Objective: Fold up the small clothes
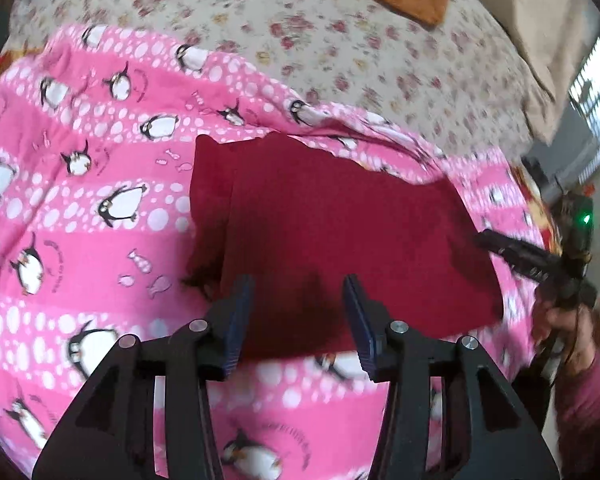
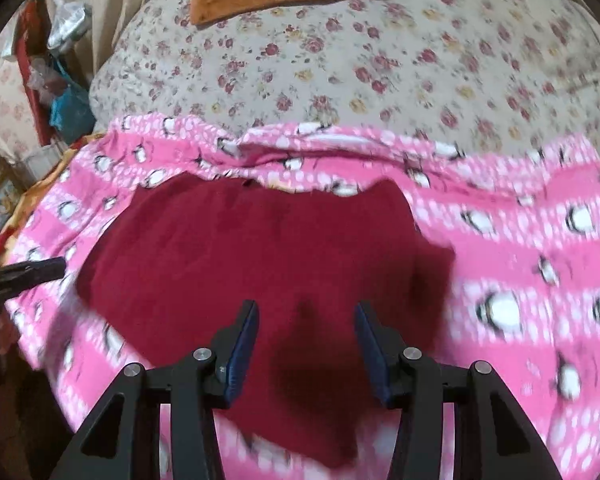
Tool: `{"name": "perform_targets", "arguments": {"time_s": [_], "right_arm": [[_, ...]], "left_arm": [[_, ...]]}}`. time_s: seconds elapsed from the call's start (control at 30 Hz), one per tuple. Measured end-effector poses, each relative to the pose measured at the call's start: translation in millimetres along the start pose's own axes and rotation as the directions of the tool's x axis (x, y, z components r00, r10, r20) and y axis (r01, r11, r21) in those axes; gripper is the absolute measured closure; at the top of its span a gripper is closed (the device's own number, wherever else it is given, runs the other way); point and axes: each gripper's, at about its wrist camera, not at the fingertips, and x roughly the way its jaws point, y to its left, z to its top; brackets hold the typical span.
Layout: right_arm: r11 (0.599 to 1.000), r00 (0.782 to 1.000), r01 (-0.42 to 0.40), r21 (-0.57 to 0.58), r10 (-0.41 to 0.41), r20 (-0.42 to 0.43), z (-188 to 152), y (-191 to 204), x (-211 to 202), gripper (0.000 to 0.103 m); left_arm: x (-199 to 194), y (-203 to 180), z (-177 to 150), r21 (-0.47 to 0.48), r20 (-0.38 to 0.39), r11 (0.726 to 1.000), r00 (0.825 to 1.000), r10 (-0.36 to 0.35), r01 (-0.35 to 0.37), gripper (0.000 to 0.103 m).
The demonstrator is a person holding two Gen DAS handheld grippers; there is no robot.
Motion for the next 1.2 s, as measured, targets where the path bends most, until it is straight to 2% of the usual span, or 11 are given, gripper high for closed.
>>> {"name": "perform_targets", "arguments": {"time_s": [0.1, 0.17, 0.27, 0.33, 0.37, 0.43, 0.53, 0.67, 0.83, 1.03, 1.2], "right_arm": [[0.999, 1.000, 0.027, 0.032, -0.027, -0.014, 19, -6, 28, 0.056], [0.997, 0.998, 0.061, 0.056, -0.060, -0.018, 29, -14, 45, 0.056], [0.983, 0.988, 0.144, 0.116, -0.135, -0.077, 36, -41, 79, 0.056], [0.976, 0.983, 0.148, 0.161, -0.127, -0.133, 32, -60, 100, 0.056], [0.976, 0.986, 0.131, 0.173, -0.111, -0.124, 32, -64, 101, 0.056], [0.979, 0.983, 0.148, 0.141, -0.130, -0.130, 34, -59, 95, 0.056], [0.979, 0.974, 0.193, 0.073, -0.181, -0.139, 38, -39, 77, 0.056], [0.997, 0.988, 0.073, -0.015, -0.074, -0.136, 42, 10, 59, 0.055], [0.990, 0.986, -0.077, -0.119, 0.058, -0.153, 49, 89, 77, 0.055], [0.977, 0.973, -0.168, -0.133, 0.143, -0.182, 64, 147, 128, 0.055], [0.973, 0.978, -0.169, -0.155, 0.146, -0.151, 79, 177, 158, 0.055]], "left_arm": [[21, 5, 7, -0.038, 0.007, 0.988, 0.988, 0.151, -0.151, 0.057], [36, 10, 7, -0.065, -0.007, 0.973, 0.975, 0.220, -0.220, 0.057], [50, 20, 1, -0.112, -0.017, 0.967, 0.973, 0.229, -0.230, 0.056], [53, 25, -4, -0.140, -0.003, 0.964, 0.974, 0.226, -0.225, 0.051], [53, 27, -7, -0.150, 0.008, 0.962, 0.973, 0.231, -0.227, 0.044], [53, 32, -11, -0.168, 0.031, 0.959, 0.971, 0.236, -0.227, 0.038], [53, 35, -15, -0.189, 0.051, 0.962, 0.976, 0.210, -0.197, 0.038], [53, 30, -18, -0.160, 0.077, 0.963, 0.970, 0.229, -0.215, 0.037], [53, 35, -18, -0.167, 0.078, 0.969, 0.977, 0.197, -0.182, 0.037], [53, 33, -20, -0.146, 0.091, 0.971, 0.975, 0.204, -0.190, 0.037], [54, 37, -20, -0.166, 0.088, 0.972, 0.979, 0.182, -0.165, 0.036]]}}
